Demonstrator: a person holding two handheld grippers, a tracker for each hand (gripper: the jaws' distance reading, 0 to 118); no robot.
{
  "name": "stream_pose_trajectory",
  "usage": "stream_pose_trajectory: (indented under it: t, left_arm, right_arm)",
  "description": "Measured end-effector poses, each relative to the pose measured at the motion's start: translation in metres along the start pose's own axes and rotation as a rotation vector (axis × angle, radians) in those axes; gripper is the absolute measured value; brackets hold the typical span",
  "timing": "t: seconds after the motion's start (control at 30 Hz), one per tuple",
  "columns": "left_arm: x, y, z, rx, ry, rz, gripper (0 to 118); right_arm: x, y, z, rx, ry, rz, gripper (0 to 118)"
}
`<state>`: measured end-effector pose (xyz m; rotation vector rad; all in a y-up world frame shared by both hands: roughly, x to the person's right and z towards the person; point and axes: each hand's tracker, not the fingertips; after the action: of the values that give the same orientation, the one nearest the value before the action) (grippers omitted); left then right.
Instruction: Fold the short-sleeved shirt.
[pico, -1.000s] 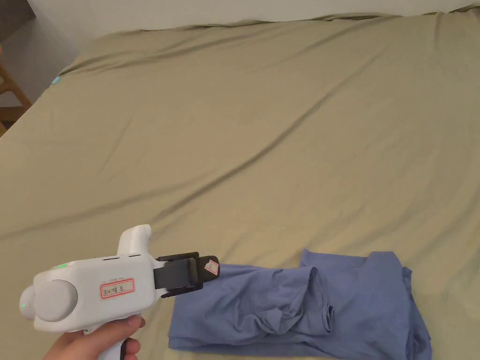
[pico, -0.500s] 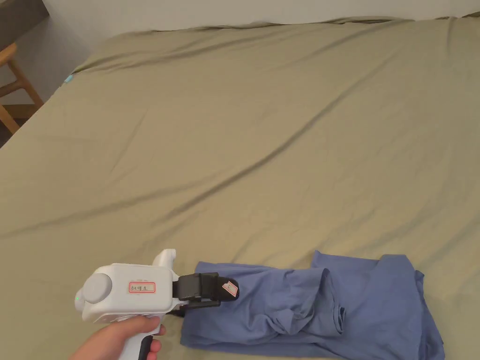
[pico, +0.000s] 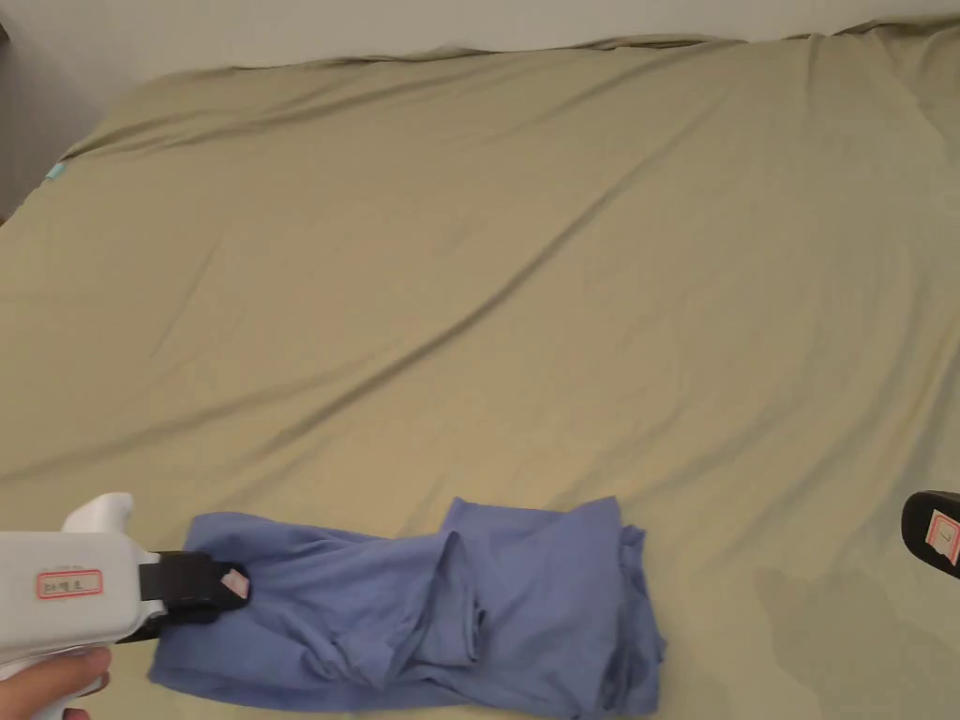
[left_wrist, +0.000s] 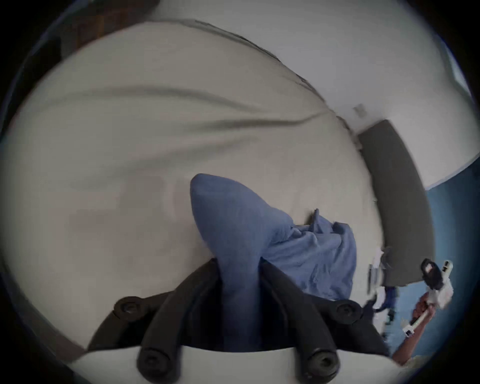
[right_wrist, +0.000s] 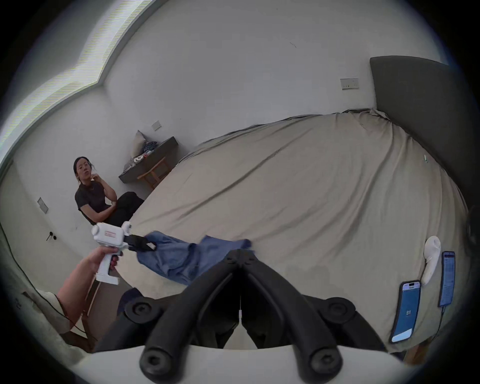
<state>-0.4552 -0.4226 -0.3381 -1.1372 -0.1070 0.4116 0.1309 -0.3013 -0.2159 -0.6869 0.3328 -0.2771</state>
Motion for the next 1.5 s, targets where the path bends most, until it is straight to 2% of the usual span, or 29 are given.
stream_pose_trajectory:
  t: [0.07, 0.13, 0.2, 0.27, 0.4, 0.47, 0.57, 0.63, 0.67, 0.7, 0.73, 0.77, 0.8, 0.83, 0.87, 1.0, 1.1, 1.13, 1.17, 1.2, 1.23, 1.27, 1.33, 1.4, 1.5]
  left_arm:
    - [0.01, 0.001, 0.016, 0.034, 0.026, 0.046, 10]
    - [0.031, -0.005, 0.026, 0.033, -0.066, 0.115, 10]
    - [0.062, -0.011, 0.029, 0.031, -0.176, 0.066, 10]
    - [0.1, -0.018, 0.024, 0.016, -0.222, -0.005, 10]
    - [0.166, -0.031, -0.022, -0.073, -0.349, -0.082, 10]
    - [0.186, -0.037, -0.06, -0.123, -0.317, -0.112, 10]
    - [0.212, -0.055, -0.115, -0.144, -0.188, -0.244, 10]
    - [0.21, -0.066, -0.143, -0.148, -0.113, -0.215, 12]
    - [0.206, -0.069, -0.15, -0.142, -0.147, -0.206, 17]
    - [0.205, -0.072, -0.148, -0.096, -0.187, -0.208, 29]
    - [0.205, -0.072, -0.138, -0.072, -0.225, -0.225, 49]
    - [0.207, -0.07, -0.13, -0.097, -0.283, -0.232, 86]
    - [0.206, -0.068, -0.119, -0.115, -0.335, -0.231, 106]
    - [0.207, -0.068, -0.104, -0.124, -0.348, -0.226, 118]
    - [0.203, -0.066, -0.089, -0.114, -0.34, -0.233, 118]
    - [0.175, -0.057, -0.034, 0.154, -0.261, -0.262, 118]
    - [0.154, -0.048, -0.031, 0.128, -0.087, -0.239, 118]
    - [0.15, -0.046, -0.036, 0.115, -0.045, -0.231, 117]
    - [0.147, -0.046, -0.044, 0.095, -0.032, -0.239, 101]
    - [0.148, -0.048, -0.053, 0.078, -0.015, -0.251, 67]
    - [0.154, -0.051, -0.066, 0.057, -0.008, -0.273, 19]
    - [0.159, -0.056, -0.077, 0.042, -0.016, -0.281, 3]
    - [0.175, -0.066, -0.097, -0.02, -0.076, -0.301, 3]
    - [0.197, -0.074, -0.107, 0.021, -0.084, -0.34, 3]
    - [0.217, -0.077, -0.116, 0.046, -0.103, -0.307, 3]
  right_arm:
    - [-0.001, -0.002, -0.004, -0.01, -0.016, 0.01, 2]
    - [-0.001, -0.005, -0.008, -0.024, -0.011, 0.002, 2]
    - [0.0, -0.007, -0.013, -0.04, -0.001, -0.02, 2]
    - [0.0, -0.008, -0.016, -0.049, -0.002, -0.021, 2]
    - [-0.001, -0.007, -0.016, -0.051, -0.008, -0.015, 2]
    - [-0.002, -0.006, -0.015, -0.046, -0.008, -0.018, 2]
    - [-0.002, -0.007, -0.011, -0.043, -0.012, -0.017, 2]
    - [-0.003, -0.009, -0.011, -0.051, -0.005, -0.022, 2]
    - [-0.003, -0.011, -0.01, -0.058, 0.004, -0.02, 2]
    - [-0.004, -0.013, -0.009, -0.064, 0.005, -0.015, 2]
    - [-0.005, -0.015, -0.009, -0.068, 0.004, -0.008, 2]
    - [-0.005, -0.017, -0.009, -0.071, 0.006, -0.004, 2]
    - [-0.003, -0.019, -0.008, -0.076, 0.012, -0.004, 2]
    - [-0.002, -0.02, -0.009, -0.081, 0.018, -0.009, 2]
    - [0.0, -0.02, -0.01, -0.085, 0.023, -0.014, 2]
    - [0.007, -0.021, -0.01, -0.083, 0.022, -0.039, 2]
    - [0.009, -0.02, -0.007, -0.075, 0.03, -0.054, 2]
    - [0.008, -0.019, -0.007, -0.075, 0.032, -0.053, 2]
    - [0.007, -0.019, -0.006, -0.074, 0.032, -0.049, 2]
    - [0.007, -0.019, -0.006, -0.073, 0.028, -0.043, 2]
    - [0.007, -0.018, -0.005, -0.073, 0.024, -0.039, 2]
    - [0.007, -0.018, -0.005, -0.072, 0.022, -0.037, 2]
    - [0.006, -0.018, -0.004, -0.069, 0.018, -0.042, 2]
    - [0.006, -0.018, -0.003, -0.071, 0.015, -0.045, 2]
    - [0.003, -0.018, -0.003, -0.087, 0.002, -0.03, 2]
